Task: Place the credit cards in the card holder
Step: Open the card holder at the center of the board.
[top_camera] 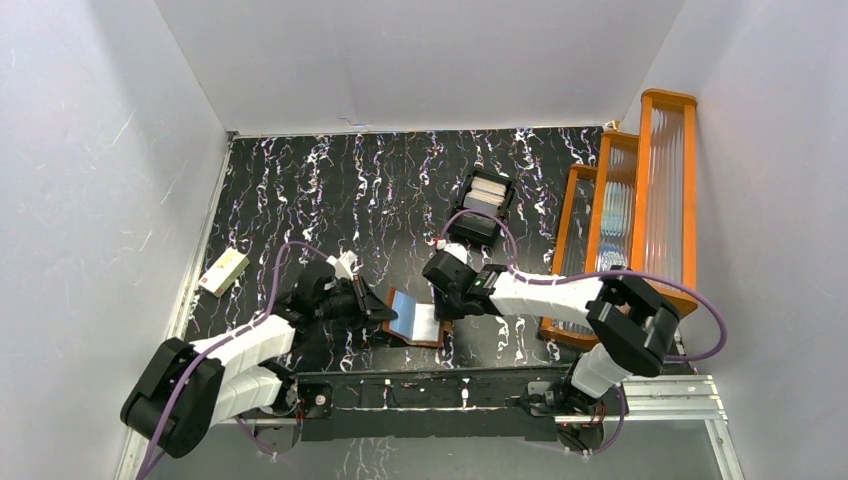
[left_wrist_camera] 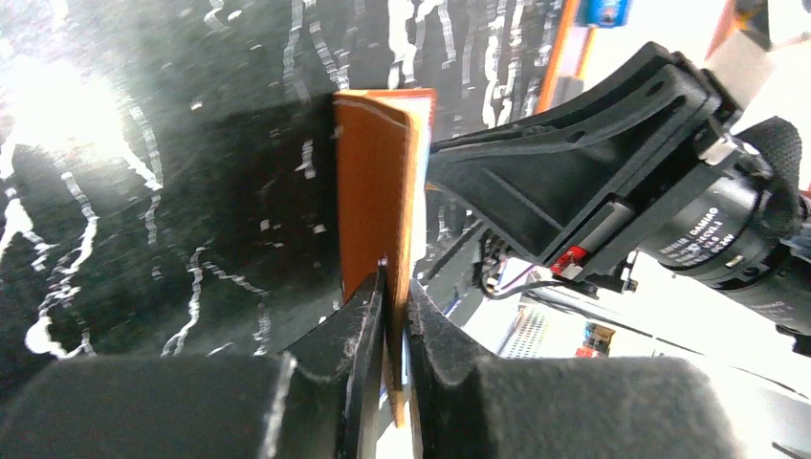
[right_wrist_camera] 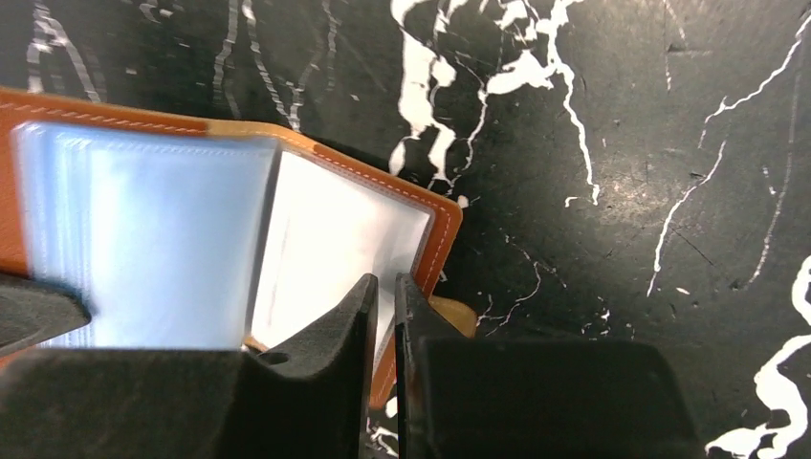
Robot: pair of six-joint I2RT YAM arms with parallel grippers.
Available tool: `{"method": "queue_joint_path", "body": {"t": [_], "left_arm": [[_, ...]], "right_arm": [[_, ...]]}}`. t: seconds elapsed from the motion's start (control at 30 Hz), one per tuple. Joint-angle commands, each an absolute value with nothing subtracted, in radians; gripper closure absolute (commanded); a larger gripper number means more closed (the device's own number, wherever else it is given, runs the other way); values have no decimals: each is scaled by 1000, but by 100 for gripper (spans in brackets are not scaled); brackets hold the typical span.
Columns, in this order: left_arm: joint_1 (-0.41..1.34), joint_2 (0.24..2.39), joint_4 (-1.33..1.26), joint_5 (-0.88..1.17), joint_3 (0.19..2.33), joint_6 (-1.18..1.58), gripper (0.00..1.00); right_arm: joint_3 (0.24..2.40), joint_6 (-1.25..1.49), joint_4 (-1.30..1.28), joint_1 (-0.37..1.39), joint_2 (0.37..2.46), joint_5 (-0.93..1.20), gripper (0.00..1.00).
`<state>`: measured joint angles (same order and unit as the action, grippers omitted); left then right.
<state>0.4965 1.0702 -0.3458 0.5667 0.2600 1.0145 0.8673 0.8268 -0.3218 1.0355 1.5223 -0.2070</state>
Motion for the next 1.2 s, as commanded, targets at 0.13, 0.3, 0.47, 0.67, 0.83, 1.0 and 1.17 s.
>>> {"method": "queue_joint_path", "body": {"t": [0.13, 0.3, 0.47, 0.67, 0.83, 1.0, 1.17], "left_arm": [[494, 1072, -111, 466, 322, 954, 64], [492, 1007, 183, 301, 445, 914, 50], [492, 987, 319, 249, 549, 888, 50], [492, 1002, 299, 344, 607, 886, 52], [490, 1090, 291, 369, 580, 864, 61], [483, 1199, 238, 412, 522, 865, 67], [482, 1293, 109, 493, 475, 876, 74]], "right_arm": [[854, 809, -261, 1034, 1610, -180, 82], [847, 810, -247, 1033, 1607, -161, 83], [857, 807, -250, 1034, 1600, -146, 83], [878, 806, -173, 1034, 1556, -59, 83], [911, 824, -86, 1034, 1576, 20, 82], [895, 864, -10, 1034, 1583, 48, 82], [880, 897, 58, 1034, 1580, 102, 82]]}}
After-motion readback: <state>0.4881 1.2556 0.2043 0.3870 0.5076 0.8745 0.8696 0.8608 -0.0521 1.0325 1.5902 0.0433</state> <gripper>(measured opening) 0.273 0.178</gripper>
